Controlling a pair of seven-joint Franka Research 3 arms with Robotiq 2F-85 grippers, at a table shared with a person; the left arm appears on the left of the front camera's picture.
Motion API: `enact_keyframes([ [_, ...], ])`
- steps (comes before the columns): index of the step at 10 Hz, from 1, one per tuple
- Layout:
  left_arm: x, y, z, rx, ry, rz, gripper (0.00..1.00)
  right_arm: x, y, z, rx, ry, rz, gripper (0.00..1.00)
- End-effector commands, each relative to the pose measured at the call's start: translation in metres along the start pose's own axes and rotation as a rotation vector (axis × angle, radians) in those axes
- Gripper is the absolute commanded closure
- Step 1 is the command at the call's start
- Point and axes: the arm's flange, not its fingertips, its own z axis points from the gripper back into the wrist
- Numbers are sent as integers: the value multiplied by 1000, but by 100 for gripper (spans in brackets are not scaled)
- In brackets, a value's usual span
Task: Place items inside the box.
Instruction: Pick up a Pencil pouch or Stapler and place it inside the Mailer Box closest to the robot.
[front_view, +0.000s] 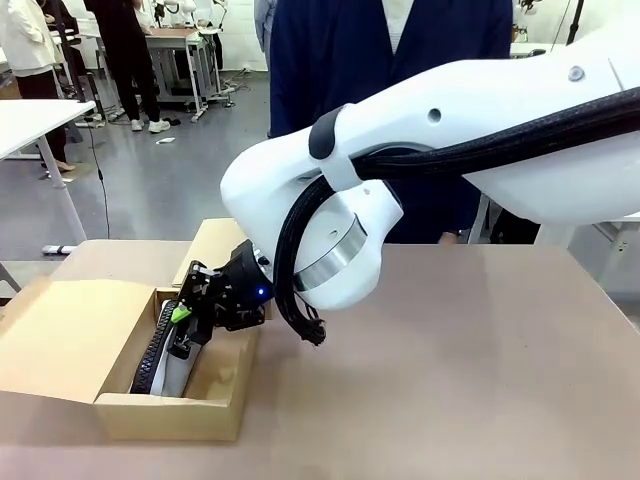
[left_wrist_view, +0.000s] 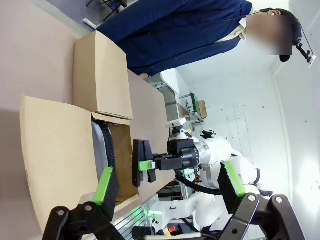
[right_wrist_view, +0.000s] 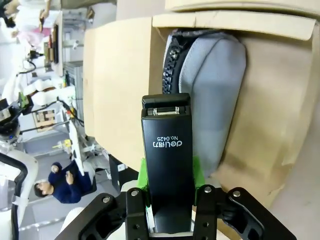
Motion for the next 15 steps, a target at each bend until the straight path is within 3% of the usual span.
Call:
enact_keyframes([
  [1,-1,-1,-1,-21,-12,-21,0,-5,4,-2,2,3,-6,100],
  [2,-1,-1,-1,-21,-12,-21,0,0,0,0,0,0,0,63],
  [4,-1,-1,-1,-21,-12,-21,0,6,-6,-7,-56,-40,-28,63],
  [5,-1,-1,-1,-21,-12,-21,0,9,-6,-8,-54,-48,-38,57],
  [6,-1,-1,-1,-21,-12,-21,0,9,-7,-7,-60,-40,-35,7],
  [7,-1,-1,-1,-21,-12,-21,0,8,-6,-8,-68,-36,-33,0],
  [13,-1,-1,-1,-21,-12,-21,0,7,-4,-4,-46,12,-7,0],
  [15,-1,-1,-1,-21,-12,-21,0,13,-7,17,-23,72,-10,0],
])
